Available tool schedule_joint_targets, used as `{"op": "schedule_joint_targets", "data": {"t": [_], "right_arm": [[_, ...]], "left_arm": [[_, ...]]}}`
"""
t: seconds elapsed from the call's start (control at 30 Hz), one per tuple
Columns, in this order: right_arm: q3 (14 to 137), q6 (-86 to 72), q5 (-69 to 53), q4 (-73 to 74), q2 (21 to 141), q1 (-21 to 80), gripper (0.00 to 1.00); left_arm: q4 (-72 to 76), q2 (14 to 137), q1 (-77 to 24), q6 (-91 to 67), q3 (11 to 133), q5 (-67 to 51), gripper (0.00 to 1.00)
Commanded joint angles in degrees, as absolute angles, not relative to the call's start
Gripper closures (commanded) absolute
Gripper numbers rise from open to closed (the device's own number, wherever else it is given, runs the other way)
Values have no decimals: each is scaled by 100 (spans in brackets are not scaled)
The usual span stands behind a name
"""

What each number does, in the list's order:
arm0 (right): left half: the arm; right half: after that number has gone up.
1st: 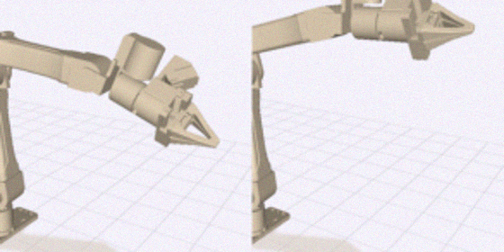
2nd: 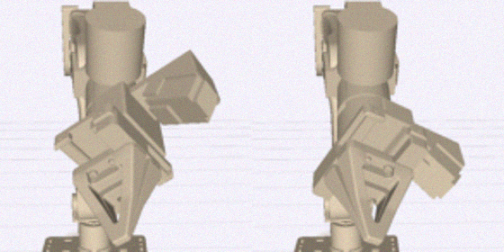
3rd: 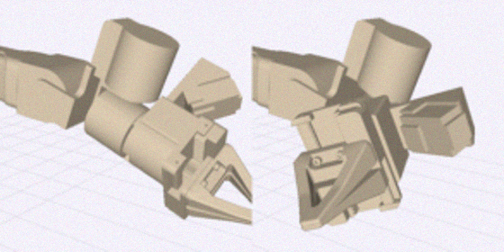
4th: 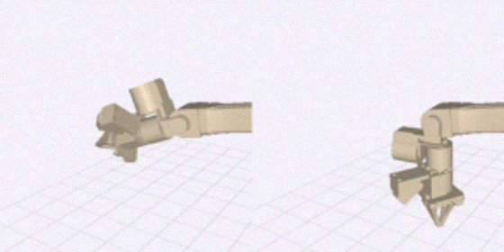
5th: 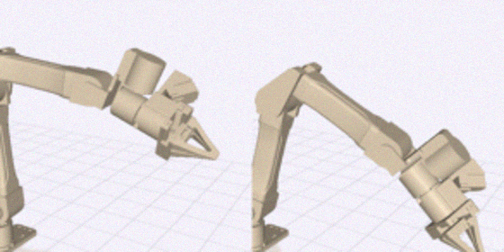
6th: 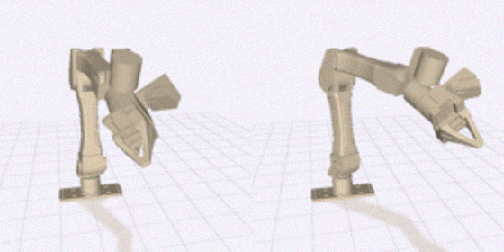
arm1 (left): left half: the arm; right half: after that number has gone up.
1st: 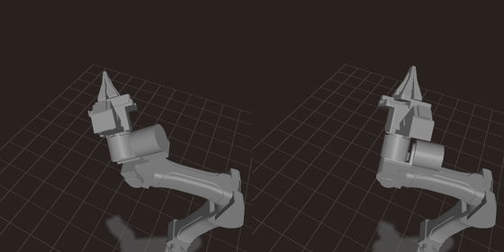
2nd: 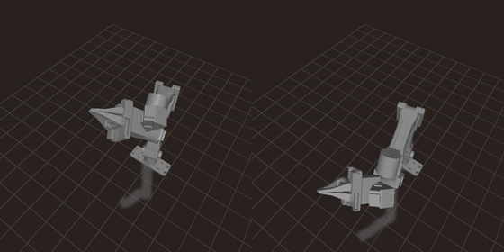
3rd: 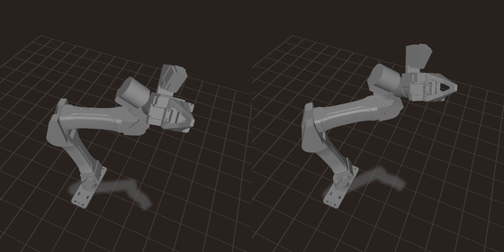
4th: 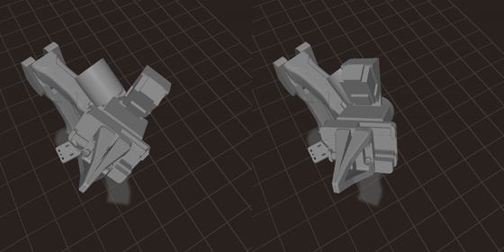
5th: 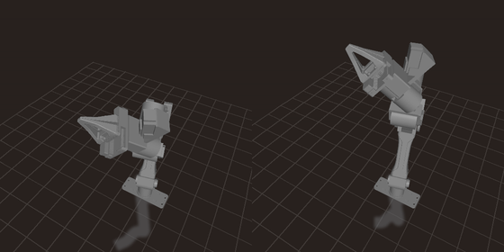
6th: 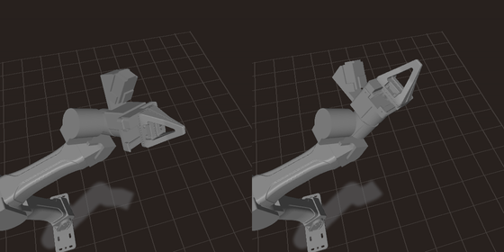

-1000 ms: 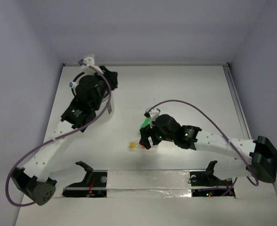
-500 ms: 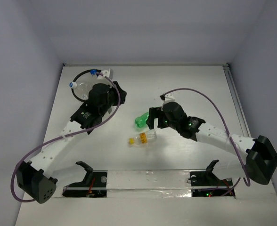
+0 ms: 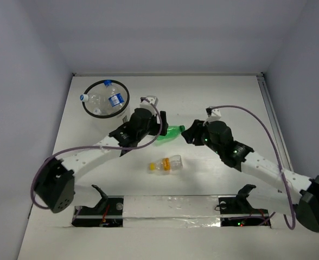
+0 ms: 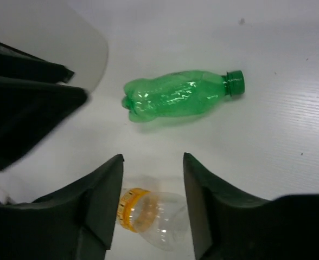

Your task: Put the plastic bottles in the bin

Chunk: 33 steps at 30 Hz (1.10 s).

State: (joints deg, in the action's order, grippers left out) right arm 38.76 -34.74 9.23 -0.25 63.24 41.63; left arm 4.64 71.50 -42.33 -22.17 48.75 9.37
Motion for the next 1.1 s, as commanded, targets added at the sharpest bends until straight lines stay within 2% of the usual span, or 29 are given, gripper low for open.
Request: {"op": "schedule_joint_targets", "data": {"t": [0.0,0.1,0.17,0.2,0.3,0.4,0.5,0.67,0.7,0.77,0.9,1.0,1.07], "right_arm": [[3578,-3646,1081,-106,5644,4175,51],[3121,-3867,1273,-27,4862,4175,49],[2901,-3902,1283,131,4328,4175,43],[2883,-3841,1187,149,4229,4175,35],[2971,-3727,1117,404,4157,4175,23],[2962,-3648,1064,387,4140,4175,16],[2962,-3586,994,396,4105,4175,11],[2918,-3551,941,413,3973,4175,10],[2909,-3516,871,413,3947,4175,10],[2848,-3411,783,422,3876,4175,15],[2778,-3103,144,300,3815,4175,34],[2874,-2971,-217,299,3928,4175,51],[2996,-2857,-386,325,4121,4175,51]], "left_arm": [[1081,7941,-4289,-1487,5325,616,23],[959,8741,-4351,-775,5940,616,23],[923,9060,-4351,-293,6318,380,23],[871,9349,-4351,-151,6432,317,23],[589,9798,-4351,272,6898,150,22],[117,10246,-4351,552,7303,62,21],[-385,10739,-4403,711,7742,35,20],[-563,11214,-4456,747,7875,-70,22],[-580,11337,-4456,747,7892,-53,24],[-589,11434,-4456,756,7954,252,35],[-449,11496,-4456,712,8007,413,65],[-335,11330,-4456,625,8007,501,76],[-159,11154,-4456,537,7910,571,82]]}}
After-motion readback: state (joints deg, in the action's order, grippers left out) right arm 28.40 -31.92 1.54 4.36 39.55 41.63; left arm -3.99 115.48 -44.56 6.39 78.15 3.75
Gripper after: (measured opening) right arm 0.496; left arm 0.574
